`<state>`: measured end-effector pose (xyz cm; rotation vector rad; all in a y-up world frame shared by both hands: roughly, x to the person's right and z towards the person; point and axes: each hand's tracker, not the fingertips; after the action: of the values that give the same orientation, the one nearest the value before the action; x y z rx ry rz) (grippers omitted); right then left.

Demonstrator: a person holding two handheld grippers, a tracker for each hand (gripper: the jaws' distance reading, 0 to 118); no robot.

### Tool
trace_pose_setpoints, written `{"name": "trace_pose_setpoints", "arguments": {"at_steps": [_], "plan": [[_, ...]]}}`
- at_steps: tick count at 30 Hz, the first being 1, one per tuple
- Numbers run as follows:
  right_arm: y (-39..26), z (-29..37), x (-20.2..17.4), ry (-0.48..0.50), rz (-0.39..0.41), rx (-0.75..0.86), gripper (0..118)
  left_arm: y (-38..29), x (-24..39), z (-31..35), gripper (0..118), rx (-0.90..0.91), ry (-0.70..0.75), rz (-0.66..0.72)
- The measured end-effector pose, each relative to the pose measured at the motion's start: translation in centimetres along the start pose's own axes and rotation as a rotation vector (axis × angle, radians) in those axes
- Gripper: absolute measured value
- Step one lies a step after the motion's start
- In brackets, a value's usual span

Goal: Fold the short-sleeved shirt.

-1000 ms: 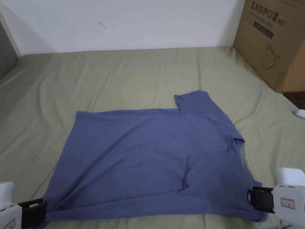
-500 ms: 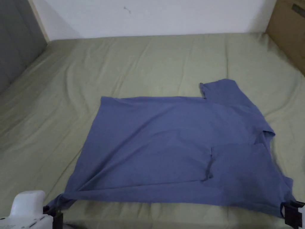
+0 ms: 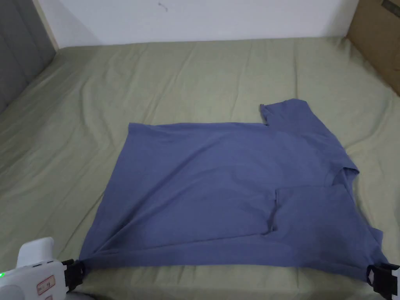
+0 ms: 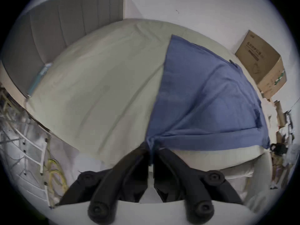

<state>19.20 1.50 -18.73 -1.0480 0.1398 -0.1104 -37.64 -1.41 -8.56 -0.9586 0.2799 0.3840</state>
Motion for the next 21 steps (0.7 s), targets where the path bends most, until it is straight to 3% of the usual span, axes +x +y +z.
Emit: {"name": "trace_pose_setpoints", "arguments": {"at_steps": [6,7,8,9,10,13,14,15,16,17,19,21], "plan": [[0.2,0.6,0.4,-0.006,-0.001,0.015,2,-0.1,1.4,0.7,3,0.025,0.076,-0.07],[0.5,0.8,0.4,-0.042,0.016,0.016,19,0.0,1.4,0.9,3,0.029,0.084,-0.076],[0.9,0.8,0.4,-0.064,0.043,0.008,55,0.1,1.5,1.1,3,0.033,0.087,-0.081],[1.2,0.7,0.6,-0.073,0.063,0.011,79,0.1,1.7,1.3,3,0.037,0.087,-0.082],[1.4,0.5,0.8,-0.078,0.074,0.023,86,0.2,1.8,1.4,3,0.042,0.087,-0.083],[2.6,-0.5,1.9,-0.088,0.065,0.017,86,0.3,2.3,1.7,3,0.048,0.091,-0.088],[2.8,-1.2,2.4,-0.086,0.03,-0.019,83,0.4,2.2,1.7,3,0.047,0.092,-0.089],[2.9,-1.7,2.9,-0.081,-0.003,-0.042,73,0.4,2.1,1.6,3,0.045,0.093,-0.088],[3.0,-2.3,3.5,-0.055,-0.008,-0.052,46,0.4,2.2,1.6,3,0.044,0.093,-0.086],[2.7,-2.9,3.8,-0.054,-0.001,-0.087,4,0.4,2.3,1.6,3,0.045,0.093,-0.085],[1.9,-4.2,3.9,-0.079,-0.007,-0.146,4,0.4,2.3,1.6,3,0.041,0.097,-0.086],[1.6,-3.5,3.7,-0.019,-0.017,-0.134,4,0.4,2.7,1.7,3,0.036,0.112,-0.103]]}}
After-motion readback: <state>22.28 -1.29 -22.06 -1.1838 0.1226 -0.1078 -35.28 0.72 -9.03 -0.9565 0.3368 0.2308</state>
